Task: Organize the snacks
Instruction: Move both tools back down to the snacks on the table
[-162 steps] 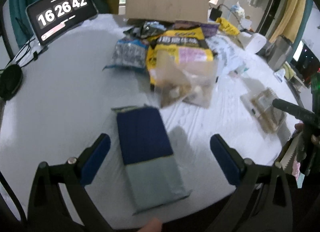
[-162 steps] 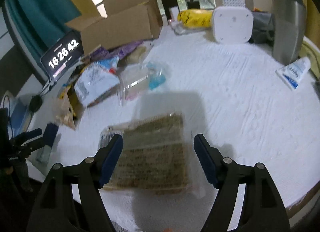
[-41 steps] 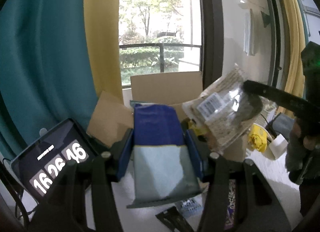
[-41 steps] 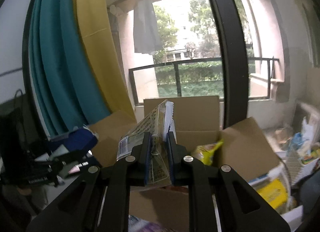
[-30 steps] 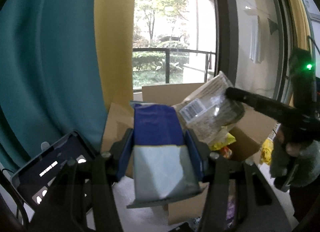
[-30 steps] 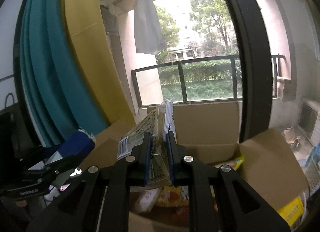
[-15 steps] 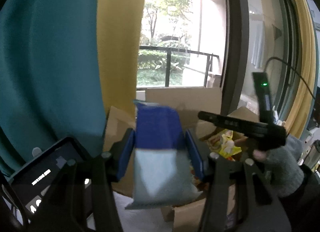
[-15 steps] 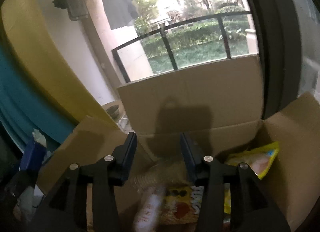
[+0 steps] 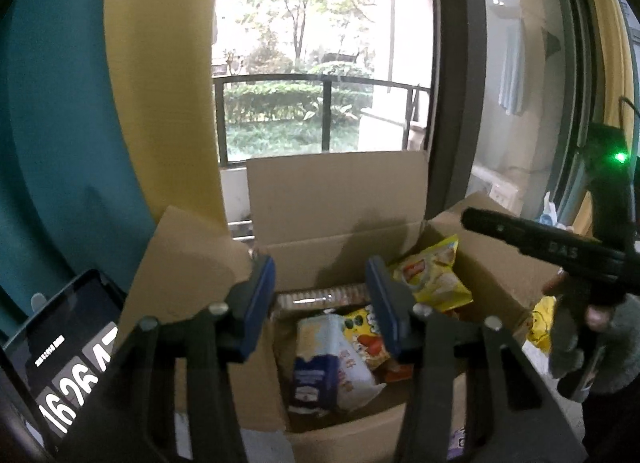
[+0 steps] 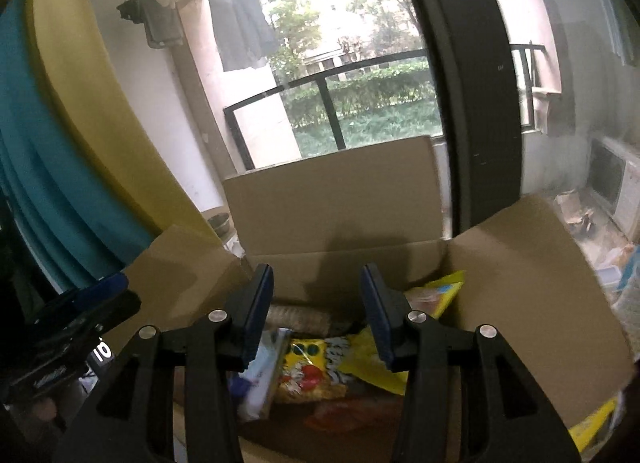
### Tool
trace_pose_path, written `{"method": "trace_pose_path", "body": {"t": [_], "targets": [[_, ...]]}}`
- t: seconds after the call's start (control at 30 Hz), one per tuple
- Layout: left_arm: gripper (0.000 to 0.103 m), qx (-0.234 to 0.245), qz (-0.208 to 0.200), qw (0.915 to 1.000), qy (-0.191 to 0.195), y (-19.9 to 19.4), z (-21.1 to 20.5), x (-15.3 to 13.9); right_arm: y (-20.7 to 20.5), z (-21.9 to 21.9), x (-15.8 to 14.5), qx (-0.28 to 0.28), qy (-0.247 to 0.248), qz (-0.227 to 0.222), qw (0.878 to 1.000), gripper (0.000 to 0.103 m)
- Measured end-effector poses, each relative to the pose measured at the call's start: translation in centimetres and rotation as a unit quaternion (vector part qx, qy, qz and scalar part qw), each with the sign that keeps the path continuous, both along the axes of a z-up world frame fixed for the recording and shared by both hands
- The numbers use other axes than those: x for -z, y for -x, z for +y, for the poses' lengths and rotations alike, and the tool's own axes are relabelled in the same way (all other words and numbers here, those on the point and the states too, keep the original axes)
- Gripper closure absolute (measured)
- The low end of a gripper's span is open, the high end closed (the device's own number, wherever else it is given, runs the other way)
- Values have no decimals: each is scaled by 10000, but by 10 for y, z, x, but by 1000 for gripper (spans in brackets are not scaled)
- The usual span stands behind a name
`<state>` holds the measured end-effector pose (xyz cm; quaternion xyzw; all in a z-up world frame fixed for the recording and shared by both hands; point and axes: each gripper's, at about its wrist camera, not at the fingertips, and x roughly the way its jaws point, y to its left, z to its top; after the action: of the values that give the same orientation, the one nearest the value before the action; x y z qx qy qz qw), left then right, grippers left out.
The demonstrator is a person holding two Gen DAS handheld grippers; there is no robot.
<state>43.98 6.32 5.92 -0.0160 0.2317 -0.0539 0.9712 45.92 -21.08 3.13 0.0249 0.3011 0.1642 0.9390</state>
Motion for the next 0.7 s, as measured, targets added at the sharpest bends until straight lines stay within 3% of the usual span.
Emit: {"method": "trace_pose_path", "body": {"t": [0.2, 0.53, 0.7], "targets": [[53, -29, 77, 9998, 157, 1, -7, -2, 14, -15, 4, 20, -32, 45, 10000, 55], [52, 115, 126, 9997, 174, 37, -12, -5, 53, -24, 4, 41, 29, 169, 9998, 55], [42, 163, 129, 9995, 237, 63, -11, -6, 76, -24, -1, 58, 59, 173, 9998, 55]]}}
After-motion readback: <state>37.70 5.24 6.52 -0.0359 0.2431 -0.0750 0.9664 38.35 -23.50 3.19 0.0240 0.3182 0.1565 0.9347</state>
